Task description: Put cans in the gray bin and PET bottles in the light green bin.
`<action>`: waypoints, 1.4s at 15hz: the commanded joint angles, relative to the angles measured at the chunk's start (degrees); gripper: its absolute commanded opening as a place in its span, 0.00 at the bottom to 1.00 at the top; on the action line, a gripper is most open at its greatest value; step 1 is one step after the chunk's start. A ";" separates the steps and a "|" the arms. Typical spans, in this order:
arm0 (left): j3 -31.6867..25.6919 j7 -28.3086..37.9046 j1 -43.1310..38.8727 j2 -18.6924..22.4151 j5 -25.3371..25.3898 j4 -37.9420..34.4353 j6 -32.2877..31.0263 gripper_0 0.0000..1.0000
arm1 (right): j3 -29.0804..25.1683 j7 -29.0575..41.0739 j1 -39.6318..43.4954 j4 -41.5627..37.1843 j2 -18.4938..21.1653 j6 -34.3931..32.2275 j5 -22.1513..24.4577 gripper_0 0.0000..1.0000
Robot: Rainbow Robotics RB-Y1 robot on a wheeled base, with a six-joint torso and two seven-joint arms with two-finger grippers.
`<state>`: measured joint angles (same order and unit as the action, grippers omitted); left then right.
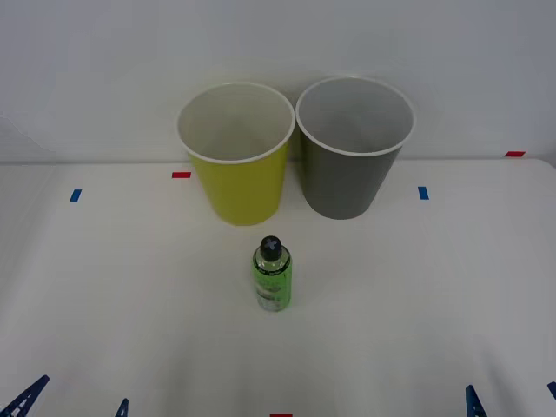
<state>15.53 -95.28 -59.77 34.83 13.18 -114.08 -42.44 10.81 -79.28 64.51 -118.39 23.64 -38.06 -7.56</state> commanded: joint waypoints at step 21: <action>19.27 1.94 38.15 8.59 0.71 18.02 -0.63 1.00 | 0.00 0.00 0.00 0.00 0.00 0.00 0.00 1.00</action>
<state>33.80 -93.34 -22.92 43.42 13.54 -96.27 -43.71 10.81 -79.28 64.51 -118.39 23.64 -38.06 -7.56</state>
